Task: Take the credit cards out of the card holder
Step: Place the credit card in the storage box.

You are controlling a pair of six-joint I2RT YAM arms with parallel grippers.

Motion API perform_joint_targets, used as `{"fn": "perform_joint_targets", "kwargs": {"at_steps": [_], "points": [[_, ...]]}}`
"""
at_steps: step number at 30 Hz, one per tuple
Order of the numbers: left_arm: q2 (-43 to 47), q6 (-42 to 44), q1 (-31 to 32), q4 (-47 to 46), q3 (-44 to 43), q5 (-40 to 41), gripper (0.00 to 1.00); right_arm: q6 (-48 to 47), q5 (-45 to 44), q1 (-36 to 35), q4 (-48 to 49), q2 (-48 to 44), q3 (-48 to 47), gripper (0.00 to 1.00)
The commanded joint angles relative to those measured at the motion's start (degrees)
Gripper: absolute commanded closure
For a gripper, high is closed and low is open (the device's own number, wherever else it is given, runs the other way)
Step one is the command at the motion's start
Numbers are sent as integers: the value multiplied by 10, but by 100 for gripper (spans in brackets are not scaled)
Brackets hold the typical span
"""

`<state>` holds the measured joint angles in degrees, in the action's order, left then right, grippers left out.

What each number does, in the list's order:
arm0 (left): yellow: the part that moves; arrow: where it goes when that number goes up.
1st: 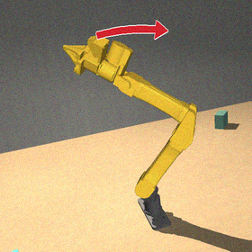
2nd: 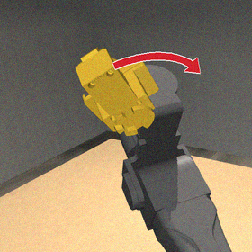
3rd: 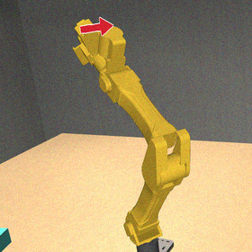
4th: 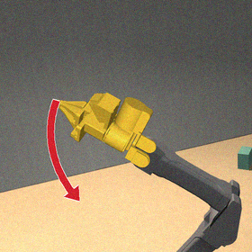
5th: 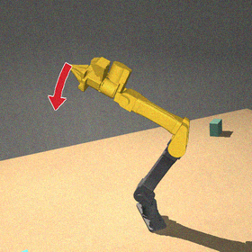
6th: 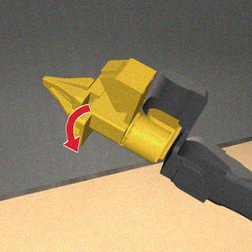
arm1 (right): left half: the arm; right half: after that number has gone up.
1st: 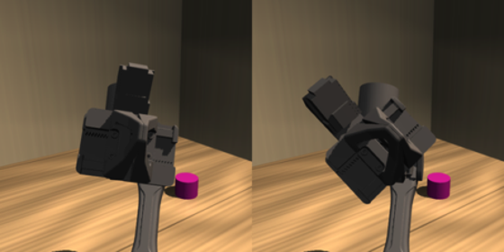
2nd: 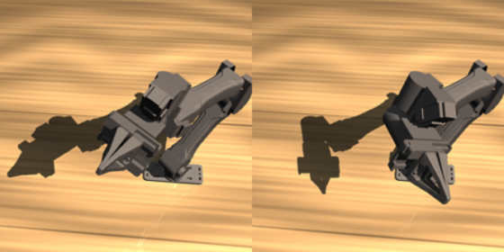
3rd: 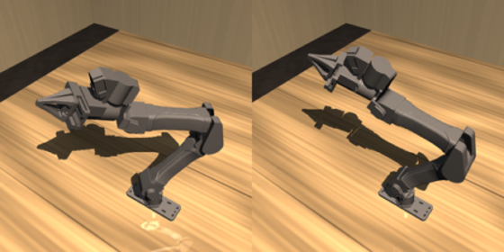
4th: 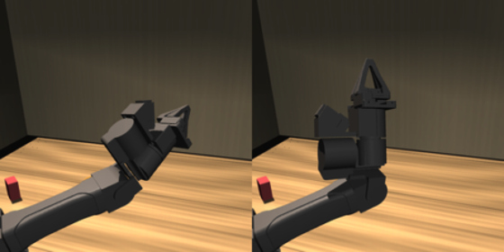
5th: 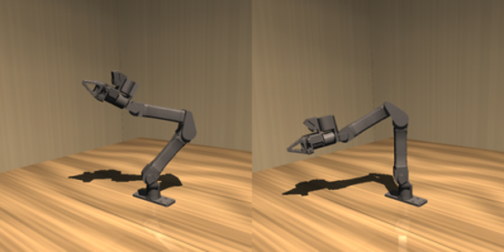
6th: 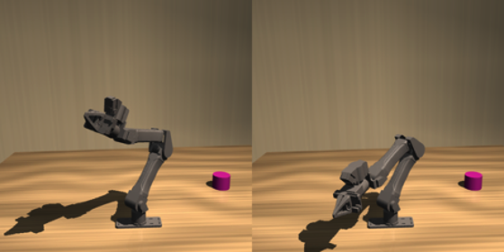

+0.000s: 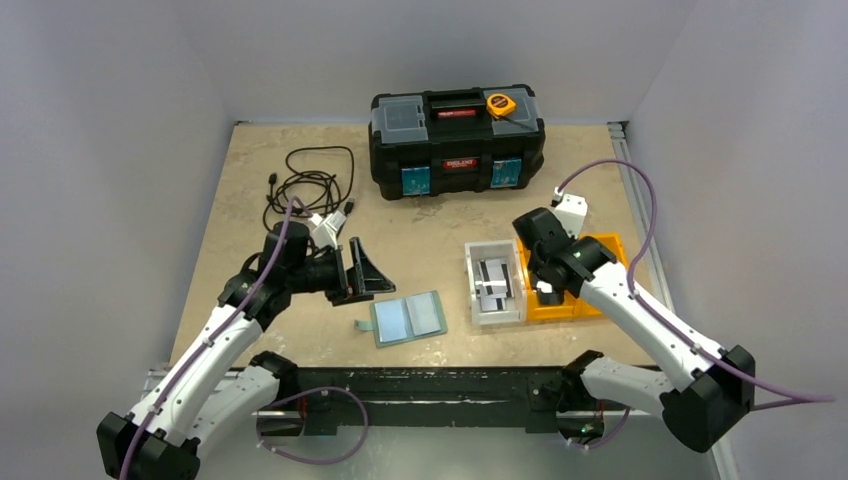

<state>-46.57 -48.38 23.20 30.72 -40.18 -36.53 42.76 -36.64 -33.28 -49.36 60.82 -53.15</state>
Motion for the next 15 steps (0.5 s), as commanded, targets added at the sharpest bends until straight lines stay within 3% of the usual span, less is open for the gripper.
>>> {"fn": "perform_joint_targets", "kwargs": {"at_steps": [1,10,15], "points": [[14,10,-3,4,-20,1,14,3,-55,23,-5,39,-15,100],[18,7,-3,4,-17,-1,14,-3,-39,42,26,103,-4,100],[12,17,-2,17,-15,6,14,-18,-11,42,45,96,-1,71]]}}
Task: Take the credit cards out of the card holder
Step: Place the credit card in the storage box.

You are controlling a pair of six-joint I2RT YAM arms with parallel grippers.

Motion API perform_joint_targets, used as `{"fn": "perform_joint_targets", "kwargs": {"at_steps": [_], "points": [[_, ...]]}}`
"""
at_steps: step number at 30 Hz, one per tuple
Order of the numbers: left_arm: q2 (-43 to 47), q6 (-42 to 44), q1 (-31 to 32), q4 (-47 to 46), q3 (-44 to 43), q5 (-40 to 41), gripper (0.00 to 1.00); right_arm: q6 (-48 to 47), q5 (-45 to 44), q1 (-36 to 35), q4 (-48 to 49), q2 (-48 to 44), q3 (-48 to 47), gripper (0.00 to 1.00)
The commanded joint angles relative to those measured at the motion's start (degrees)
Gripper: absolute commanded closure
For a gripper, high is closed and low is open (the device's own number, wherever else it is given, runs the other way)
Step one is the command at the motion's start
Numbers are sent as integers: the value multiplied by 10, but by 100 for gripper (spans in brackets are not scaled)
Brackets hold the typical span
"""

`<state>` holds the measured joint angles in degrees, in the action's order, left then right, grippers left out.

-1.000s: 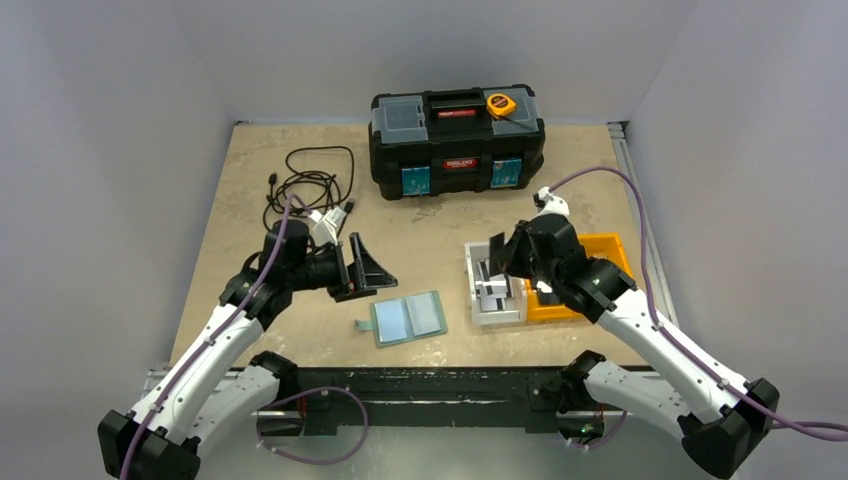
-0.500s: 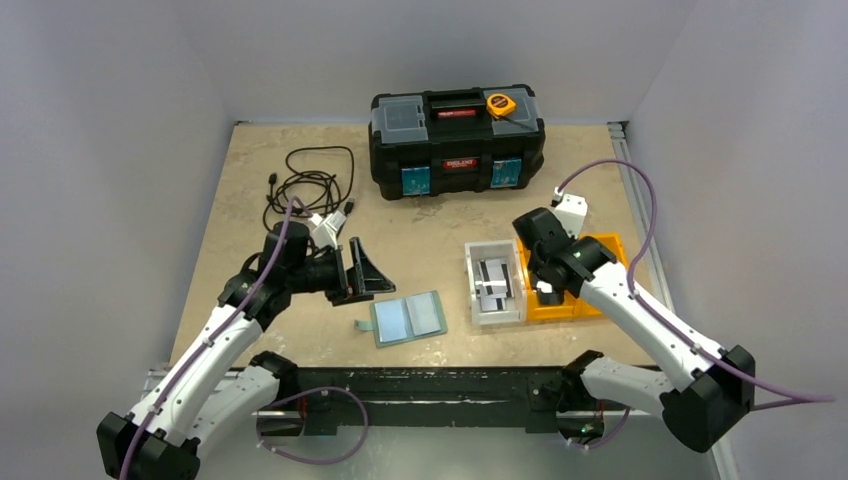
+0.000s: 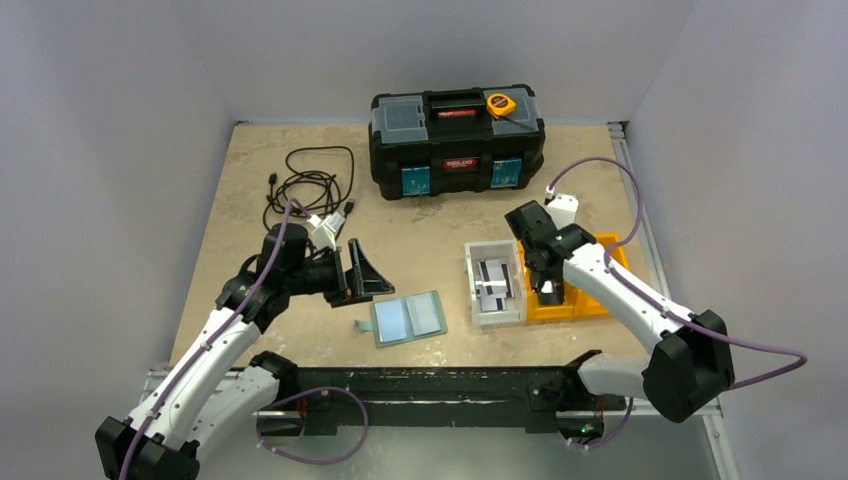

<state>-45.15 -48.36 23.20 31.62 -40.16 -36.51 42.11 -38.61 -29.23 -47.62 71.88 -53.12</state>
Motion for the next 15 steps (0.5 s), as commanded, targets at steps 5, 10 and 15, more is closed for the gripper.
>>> {"fn": "perform_joint_targets", "kwargs": {"at_steps": [5,10,15], "points": [[-16,25,49,29,-15,83,13,-28,46,2,42,-21,-6,57],[-61,19,129,39,-25,184,14,-47,92,2,56,-37,-21,52],[-133,15,197,33,-45,272,17,-62,146,1,70,-62,-35,47]]}}
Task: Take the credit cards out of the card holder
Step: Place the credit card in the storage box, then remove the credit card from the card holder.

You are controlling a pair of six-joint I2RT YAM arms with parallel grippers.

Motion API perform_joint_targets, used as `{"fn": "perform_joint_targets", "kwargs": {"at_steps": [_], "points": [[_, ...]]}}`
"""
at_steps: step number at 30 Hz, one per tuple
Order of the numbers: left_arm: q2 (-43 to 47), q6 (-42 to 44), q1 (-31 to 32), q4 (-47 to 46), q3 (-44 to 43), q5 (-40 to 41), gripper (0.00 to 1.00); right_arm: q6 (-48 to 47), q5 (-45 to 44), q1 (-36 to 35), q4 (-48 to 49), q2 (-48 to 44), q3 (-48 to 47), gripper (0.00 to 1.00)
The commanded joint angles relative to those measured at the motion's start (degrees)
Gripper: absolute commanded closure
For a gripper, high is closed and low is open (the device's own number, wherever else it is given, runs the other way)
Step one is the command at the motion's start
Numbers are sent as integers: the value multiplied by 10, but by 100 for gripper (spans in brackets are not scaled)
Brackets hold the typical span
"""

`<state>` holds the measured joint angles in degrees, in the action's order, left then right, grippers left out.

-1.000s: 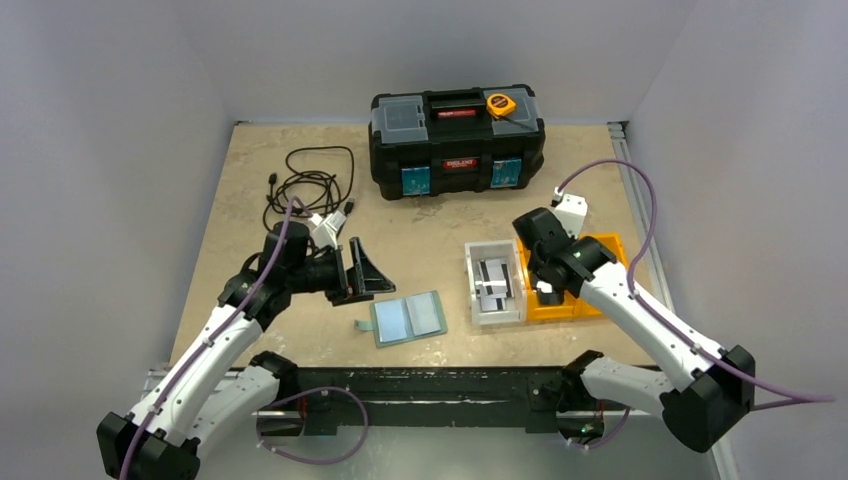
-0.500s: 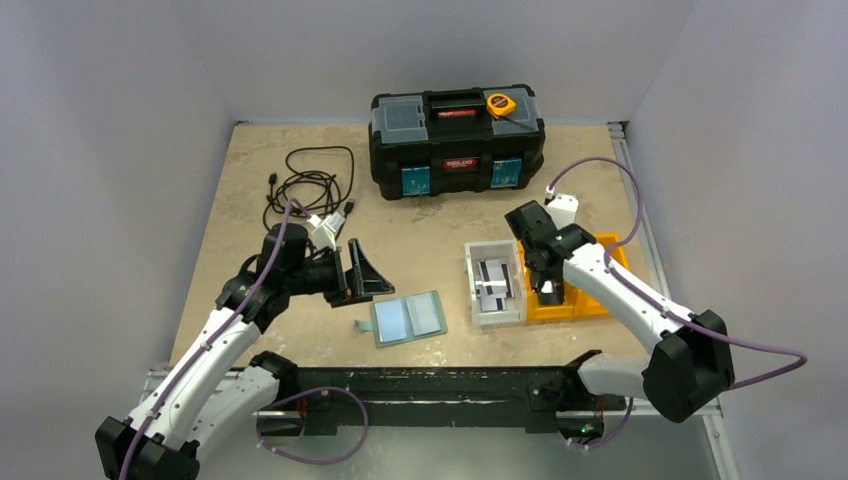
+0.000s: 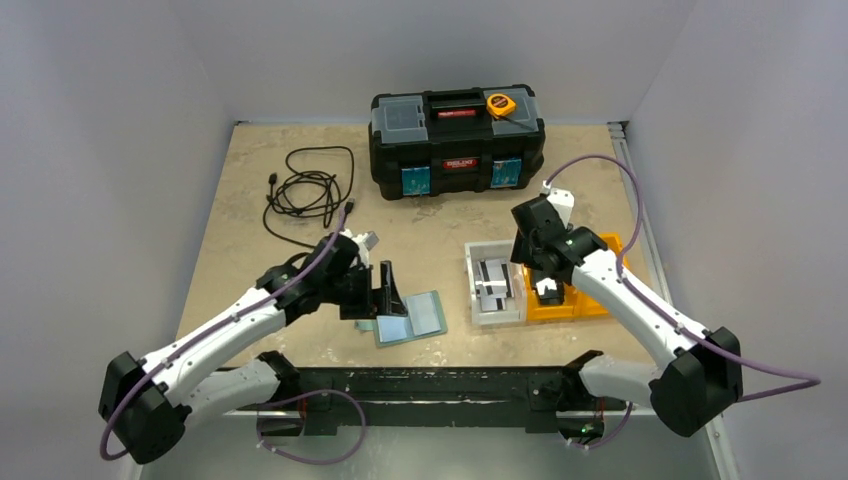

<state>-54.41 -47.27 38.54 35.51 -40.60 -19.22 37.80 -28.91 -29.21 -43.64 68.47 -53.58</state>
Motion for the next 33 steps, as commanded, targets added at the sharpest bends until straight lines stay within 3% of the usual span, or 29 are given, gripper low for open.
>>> {"fn": "perform_joint_targets", "kwargs": {"at_steps": [1,5,11,19,33], "points": [[-62,7,65,1,-55,122,19,-19,62,0,35,-34,-30,47],[-162,13,157,41,-129,236,24,-15,108,0,61,-54,-20,46],[-308,23,210,77,-222,328,34,-12,143,0,81,-75,0,46],[-399,35,228,44,-249,329,45,-11,165,1,90,-93,23,46],[-441,35,234,-28,-200,322,53,-8,201,1,107,-88,35,46]]}}
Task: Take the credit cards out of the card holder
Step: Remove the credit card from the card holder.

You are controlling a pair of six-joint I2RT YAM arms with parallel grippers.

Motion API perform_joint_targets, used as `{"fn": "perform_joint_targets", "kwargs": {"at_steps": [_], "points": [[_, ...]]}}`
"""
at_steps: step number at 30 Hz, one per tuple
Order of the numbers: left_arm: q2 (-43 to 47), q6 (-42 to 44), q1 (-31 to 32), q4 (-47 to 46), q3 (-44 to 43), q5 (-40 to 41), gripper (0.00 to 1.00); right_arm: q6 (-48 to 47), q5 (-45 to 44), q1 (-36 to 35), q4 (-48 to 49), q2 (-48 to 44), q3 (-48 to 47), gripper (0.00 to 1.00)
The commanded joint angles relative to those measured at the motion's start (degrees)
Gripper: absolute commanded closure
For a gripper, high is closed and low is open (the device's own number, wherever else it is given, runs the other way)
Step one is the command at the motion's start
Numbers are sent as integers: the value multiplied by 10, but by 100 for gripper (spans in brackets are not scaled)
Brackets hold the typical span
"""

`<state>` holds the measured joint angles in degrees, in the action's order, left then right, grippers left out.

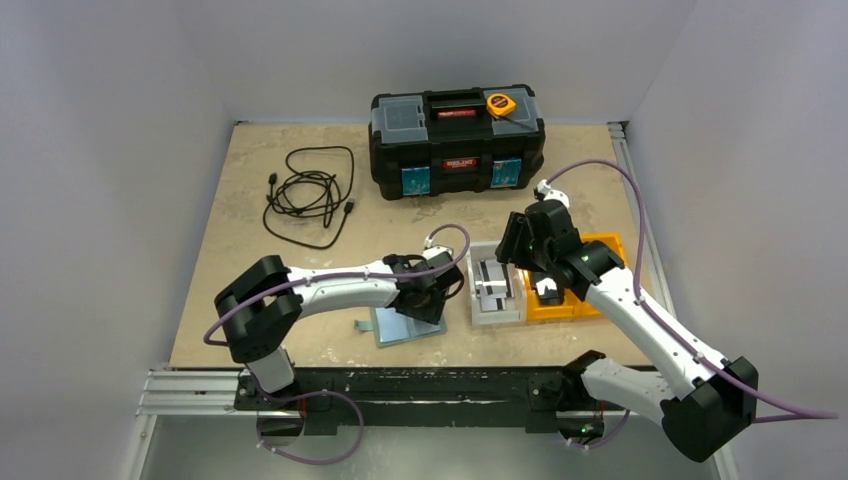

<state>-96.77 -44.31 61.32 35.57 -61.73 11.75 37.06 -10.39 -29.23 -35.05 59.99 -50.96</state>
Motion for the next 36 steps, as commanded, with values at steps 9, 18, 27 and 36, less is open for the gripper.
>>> {"fn": "perform_joint_targets", "kwargs": {"at_steps": [9,18,27,36], "points": [[-43,-15,9,-14,28,32,82,7,38,-7,29,-8,22,48],[28,-18,4,-63,70,1,100,60,57,-123,81,23,36,50],[146,-24,-38,-169,170,-74,100,113,82,-231,167,94,43,54],[225,-26,-77,-259,257,-137,100,140,102,-260,238,166,46,59]]}}
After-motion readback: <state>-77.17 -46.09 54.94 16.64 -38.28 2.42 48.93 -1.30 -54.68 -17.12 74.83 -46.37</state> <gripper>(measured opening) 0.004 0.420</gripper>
